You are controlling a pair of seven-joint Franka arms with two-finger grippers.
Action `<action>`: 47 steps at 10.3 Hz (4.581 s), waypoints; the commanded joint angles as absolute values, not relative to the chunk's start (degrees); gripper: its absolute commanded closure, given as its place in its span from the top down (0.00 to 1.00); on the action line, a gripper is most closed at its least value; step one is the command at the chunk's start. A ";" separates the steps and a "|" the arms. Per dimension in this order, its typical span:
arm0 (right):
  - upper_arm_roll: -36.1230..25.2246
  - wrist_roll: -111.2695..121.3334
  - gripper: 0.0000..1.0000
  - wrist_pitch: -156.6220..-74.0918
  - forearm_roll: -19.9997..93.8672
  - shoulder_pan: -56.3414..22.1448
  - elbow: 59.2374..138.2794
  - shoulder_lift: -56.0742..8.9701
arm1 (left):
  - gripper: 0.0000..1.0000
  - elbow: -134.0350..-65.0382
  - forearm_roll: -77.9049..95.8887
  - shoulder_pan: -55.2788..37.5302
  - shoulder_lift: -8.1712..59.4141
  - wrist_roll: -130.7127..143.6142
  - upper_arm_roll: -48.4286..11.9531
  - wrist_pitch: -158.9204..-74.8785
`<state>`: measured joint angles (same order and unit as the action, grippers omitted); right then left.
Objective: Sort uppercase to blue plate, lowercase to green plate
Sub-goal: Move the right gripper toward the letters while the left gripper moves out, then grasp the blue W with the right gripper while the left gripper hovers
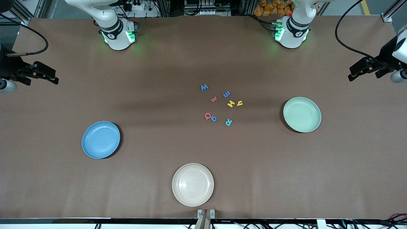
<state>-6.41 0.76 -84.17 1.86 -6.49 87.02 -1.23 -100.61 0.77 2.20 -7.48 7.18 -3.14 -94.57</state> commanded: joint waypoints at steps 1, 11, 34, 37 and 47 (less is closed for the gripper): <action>-5.63 1.67 1.00 -84.11 2.90 -5.98 87.98 -0.44 | 1.00 -99.93 -0.35 2.64 -7.38 6.77 -3.43 -94.31; -4.57 1.32 1.00 -84.73 2.90 -6.59 88.94 -1.49 | 1.00 -98.35 -0.44 2.11 -5.72 6.95 -3.78 -94.31; 22.06 -47.87 0.92 -136.74 -12.01 -29.08 113.03 -26.61 | 1.00 -118.55 0.26 2.02 3.16 -38.84 -21.70 -119.96; 22.15 -57.63 0.92 -142.18 -21.59 -32.16 113.11 -31.10 | 1.00 -121.19 0.26 2.02 2.90 -38.93 -22.24 -123.91; 23.99 -64.94 0.86 -144.14 -26.27 -33.13 112.68 -35.32 | 1.00 -121.73 0.44 2.11 3.43 -40.25 -22.32 -125.95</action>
